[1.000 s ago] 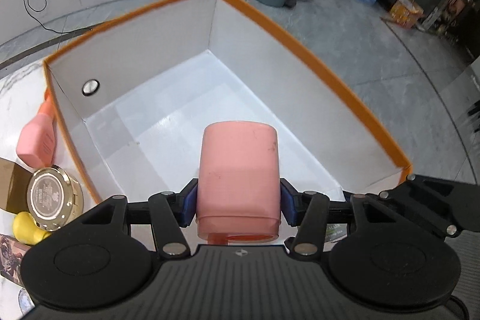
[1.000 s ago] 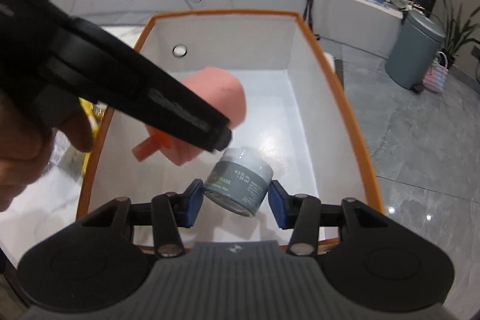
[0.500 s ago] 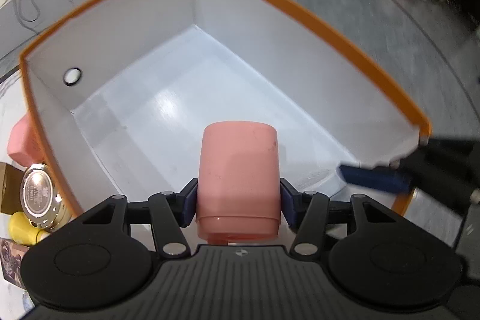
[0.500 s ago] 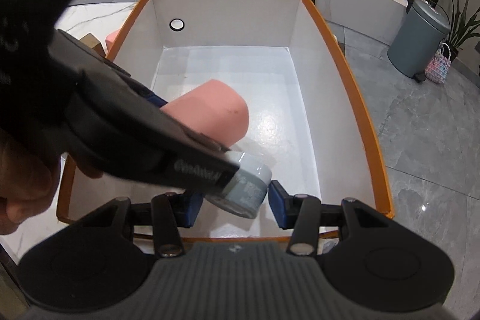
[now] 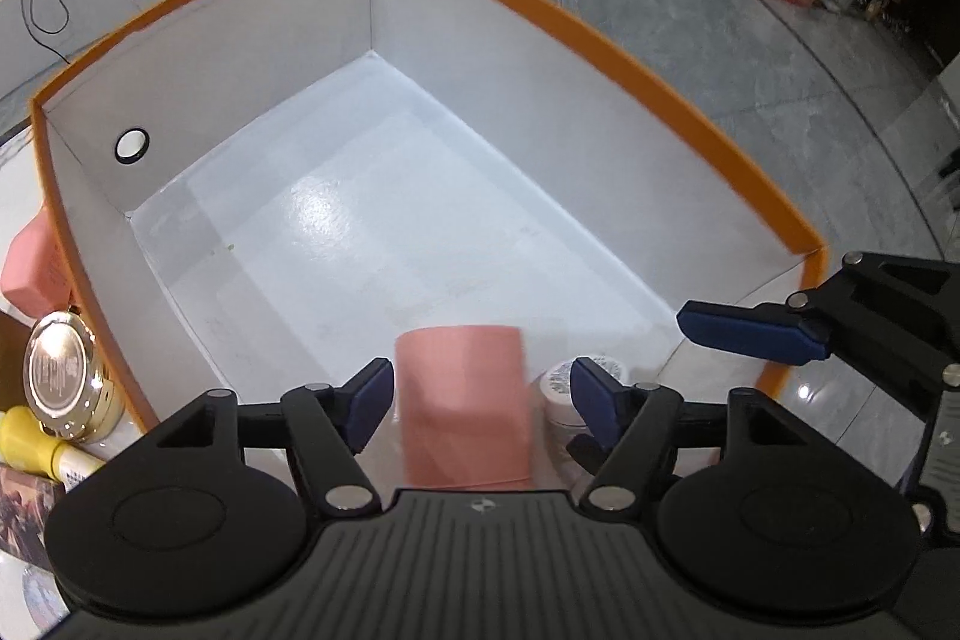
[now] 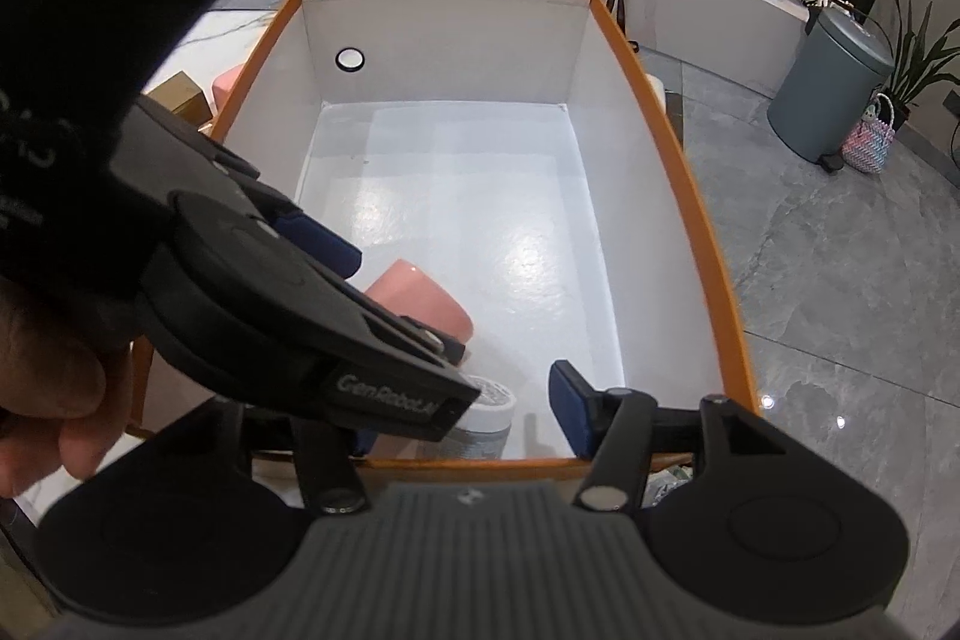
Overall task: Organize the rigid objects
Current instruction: 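Withdraw both grippers from the orange box back over the table, then grasp the glittery compact with the left gripper while the right gripper grasps the clear cube box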
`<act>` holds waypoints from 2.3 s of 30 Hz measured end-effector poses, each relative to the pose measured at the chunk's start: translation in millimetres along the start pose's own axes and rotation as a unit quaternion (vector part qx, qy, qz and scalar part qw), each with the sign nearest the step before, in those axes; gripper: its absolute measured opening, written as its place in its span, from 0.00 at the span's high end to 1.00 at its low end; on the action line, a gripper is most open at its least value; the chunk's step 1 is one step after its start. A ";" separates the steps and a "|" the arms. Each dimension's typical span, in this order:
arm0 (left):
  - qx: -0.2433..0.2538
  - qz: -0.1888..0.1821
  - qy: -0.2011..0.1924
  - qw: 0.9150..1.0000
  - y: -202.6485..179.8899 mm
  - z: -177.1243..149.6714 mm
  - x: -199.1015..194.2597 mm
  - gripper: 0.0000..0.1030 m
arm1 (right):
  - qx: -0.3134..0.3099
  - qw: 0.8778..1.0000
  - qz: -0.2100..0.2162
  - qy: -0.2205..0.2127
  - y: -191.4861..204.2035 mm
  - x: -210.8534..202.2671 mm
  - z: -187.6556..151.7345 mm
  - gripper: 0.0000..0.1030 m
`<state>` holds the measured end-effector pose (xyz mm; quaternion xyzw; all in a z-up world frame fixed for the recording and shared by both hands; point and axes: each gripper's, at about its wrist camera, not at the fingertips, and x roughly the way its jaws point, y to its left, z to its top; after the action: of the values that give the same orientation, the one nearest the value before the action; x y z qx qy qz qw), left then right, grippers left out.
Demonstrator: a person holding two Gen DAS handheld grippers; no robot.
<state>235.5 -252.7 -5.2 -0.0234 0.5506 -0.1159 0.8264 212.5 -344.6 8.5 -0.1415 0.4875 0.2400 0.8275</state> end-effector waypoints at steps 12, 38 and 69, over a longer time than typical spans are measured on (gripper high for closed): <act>-0.019 -0.015 -0.095 0.995 7.6 -1.8 -56.7 0.23 | 0.018 0.998 -0.042 -0.037 5.8 -30.1 -2.1 0.42; -0.064 0.036 -0.124 0.990 135.5 -86.3 -117.0 0.21 | -0.007 0.993 -0.058 -0.102 100.9 -53.1 38.5 0.41; -0.033 0.044 -0.094 0.994 233.1 -195.8 -89.2 0.17 | -0.048 0.997 -0.007 -0.052 219.6 37.4 33.4 0.41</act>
<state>62.2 10.7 -40.1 -0.0371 0.4748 -0.0582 0.8774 135.0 -133.8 -8.2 -0.1717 0.4304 0.2648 0.8456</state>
